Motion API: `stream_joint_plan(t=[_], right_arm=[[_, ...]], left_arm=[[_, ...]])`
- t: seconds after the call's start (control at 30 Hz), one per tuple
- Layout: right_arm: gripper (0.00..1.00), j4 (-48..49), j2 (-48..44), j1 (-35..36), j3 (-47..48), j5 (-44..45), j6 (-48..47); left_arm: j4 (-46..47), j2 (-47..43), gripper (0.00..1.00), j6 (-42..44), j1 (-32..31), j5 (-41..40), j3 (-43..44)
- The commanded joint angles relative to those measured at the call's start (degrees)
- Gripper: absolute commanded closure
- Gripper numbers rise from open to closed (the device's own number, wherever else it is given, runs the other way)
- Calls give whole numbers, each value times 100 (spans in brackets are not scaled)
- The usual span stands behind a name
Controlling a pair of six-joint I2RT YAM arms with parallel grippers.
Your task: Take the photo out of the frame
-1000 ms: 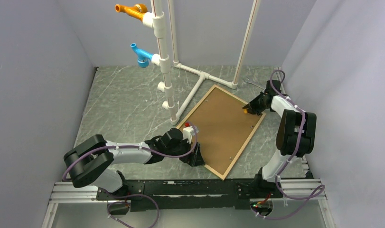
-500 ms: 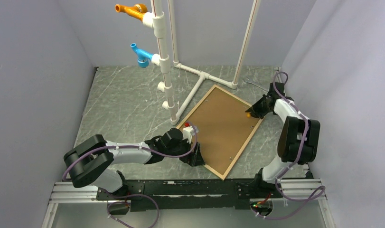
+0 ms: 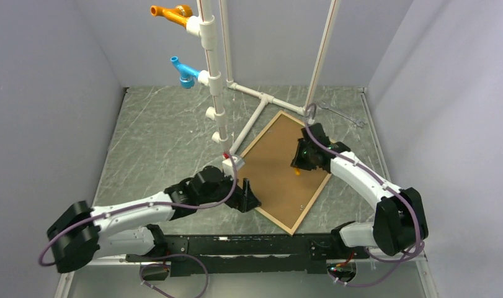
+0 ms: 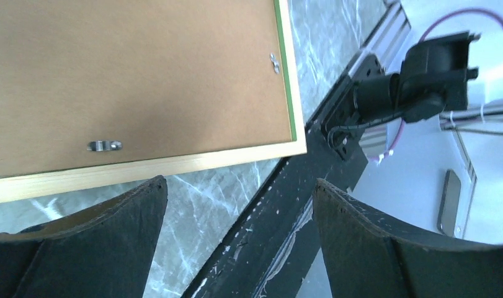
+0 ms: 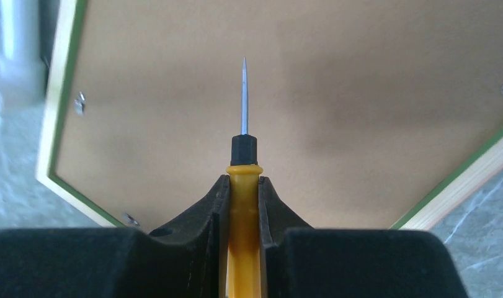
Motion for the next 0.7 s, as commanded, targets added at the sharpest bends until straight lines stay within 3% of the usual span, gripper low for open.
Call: stream_joint_plan(t=[0.0,0.13,0.23,0.4,0.53,0.67], right_arm=[[100,178,-247,652,-64,654,-325],[100,-49,-251,731,-114,1595,-145],[100,-532,-318,732,-160,2882,532],[100,-1264,-296,427,-201,4015,1584],[100,-1202,-405,-1243,-676,3347,1679],[100,-821,-1273,-2613,-1381,3082,1523]], left_arm=[[-628,-874,9,-5,61,-992,-297],[-1041,-1729,7,-232,96,-1445,-649],[-1254,-2247,6,-424,107,-1657,-889],[-1659,-2832,4,-546,116,-1947,-1063],[-1818,-2960,3,-505,125,-2055,-1019],[-1798,-2883,3,-470,138,-2000,-970]])
